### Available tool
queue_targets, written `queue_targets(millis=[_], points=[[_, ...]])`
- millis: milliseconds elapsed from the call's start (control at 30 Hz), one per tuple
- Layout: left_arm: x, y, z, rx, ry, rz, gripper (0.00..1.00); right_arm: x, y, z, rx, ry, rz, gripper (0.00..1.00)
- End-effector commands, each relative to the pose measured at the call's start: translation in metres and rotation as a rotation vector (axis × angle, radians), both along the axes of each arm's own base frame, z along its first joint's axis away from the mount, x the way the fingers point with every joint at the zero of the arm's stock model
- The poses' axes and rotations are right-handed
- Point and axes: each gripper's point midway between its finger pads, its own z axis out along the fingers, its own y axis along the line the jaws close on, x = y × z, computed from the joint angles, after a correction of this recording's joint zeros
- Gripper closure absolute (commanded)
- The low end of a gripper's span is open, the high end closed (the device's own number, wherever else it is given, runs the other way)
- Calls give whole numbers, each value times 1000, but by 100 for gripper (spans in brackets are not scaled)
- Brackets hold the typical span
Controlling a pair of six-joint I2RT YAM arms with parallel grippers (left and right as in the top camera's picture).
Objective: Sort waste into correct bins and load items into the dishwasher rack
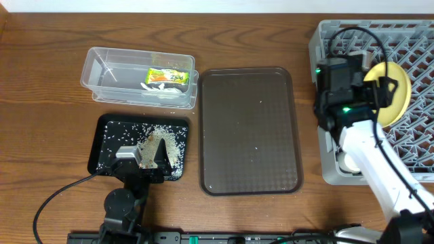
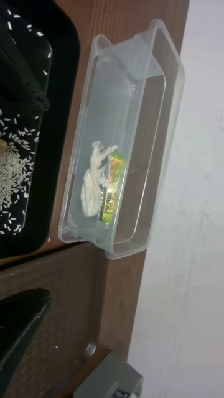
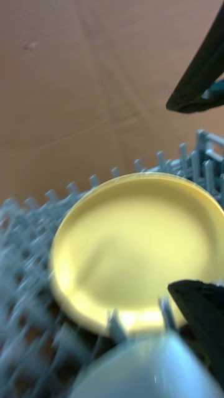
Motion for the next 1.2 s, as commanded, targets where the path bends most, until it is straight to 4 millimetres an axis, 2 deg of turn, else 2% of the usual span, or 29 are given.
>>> queue_targets(millis=[0,167,333,367,633,733,1167], points=[[0,2,-15,23,30,4,9,0,37,24,66,-87,126,14],[0,2,-15,23,30,4,9,-4,92,34,239,-144,330,8],[0,2,-15,23,30,4,9,-19,142,23,555,-131,499,5],[0,2,-15,23,30,4,9,-23,152,20,618,-112,531,1],[0,2,-15,23,30,4,9,-40,199,9,845,4,707,1],[0,1,-15,22,30,4,9,-42,206,8,877,23,736,1],[0,1,-15,22,30,4,9,-42,206,7,877,24,736,1]])
